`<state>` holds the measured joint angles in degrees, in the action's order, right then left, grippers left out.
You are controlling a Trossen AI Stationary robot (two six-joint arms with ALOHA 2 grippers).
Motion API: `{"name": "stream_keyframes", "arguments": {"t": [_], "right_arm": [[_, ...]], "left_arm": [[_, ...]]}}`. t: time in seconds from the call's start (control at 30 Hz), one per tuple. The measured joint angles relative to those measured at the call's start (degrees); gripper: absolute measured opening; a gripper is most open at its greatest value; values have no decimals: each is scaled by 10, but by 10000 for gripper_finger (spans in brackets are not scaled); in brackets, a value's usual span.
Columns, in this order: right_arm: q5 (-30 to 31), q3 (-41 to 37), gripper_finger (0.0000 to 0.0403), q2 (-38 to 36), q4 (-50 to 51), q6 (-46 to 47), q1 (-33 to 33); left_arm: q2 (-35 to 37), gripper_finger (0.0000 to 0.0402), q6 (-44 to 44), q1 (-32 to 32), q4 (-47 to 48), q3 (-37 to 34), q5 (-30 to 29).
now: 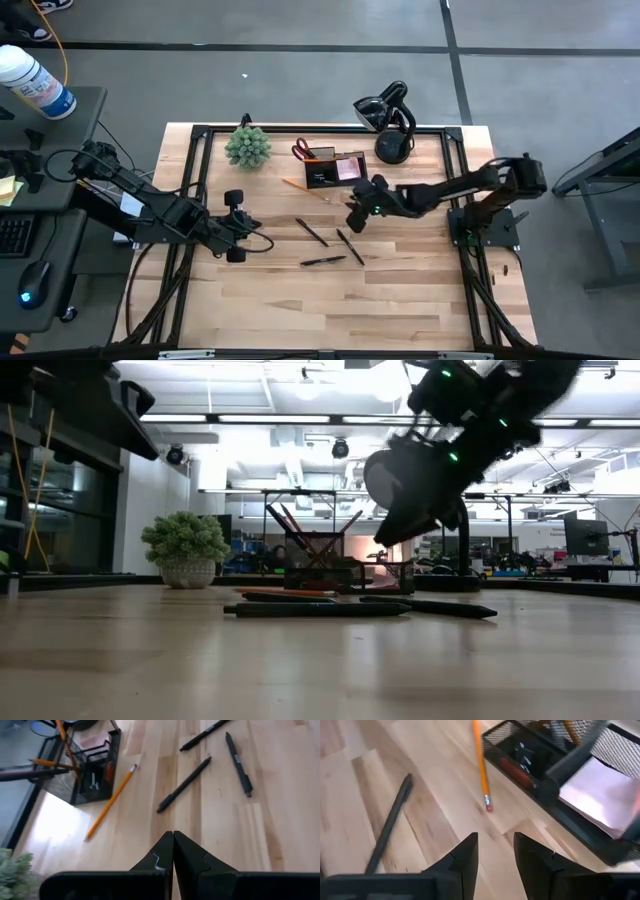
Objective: Pick and place office supplies into organizer
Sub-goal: Put the orange pencil into the black desk organizer
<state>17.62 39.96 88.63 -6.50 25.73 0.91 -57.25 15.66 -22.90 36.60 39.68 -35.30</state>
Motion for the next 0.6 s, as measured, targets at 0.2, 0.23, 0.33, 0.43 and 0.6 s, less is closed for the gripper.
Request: {"name": "stream_keyframes", "arguments": {"t": [0.2, 0.23, 0.33, 0.43, 0.6], "right_arm": [[-6, -77, 119, 19, -181, -41, -2], [-6, -81, 119, 24, -203, -51, -2], [-20, -86, 119, 39, -253, -102, -1], [-49, -87, 119, 69, -266, -129, -1], [-68, -85, 120, 130, -340, -155, -1]], "left_arm": [[0, 1, -8, 0, -1, 0, -30], [0, 1, -8, 0, -1, 0, -35], [0, 1, -8, 0, -1, 0, -51], [0, 1, -8, 0, -8, 0, -63], [0, 1, 3, 0, -10, 0, -67]]}}
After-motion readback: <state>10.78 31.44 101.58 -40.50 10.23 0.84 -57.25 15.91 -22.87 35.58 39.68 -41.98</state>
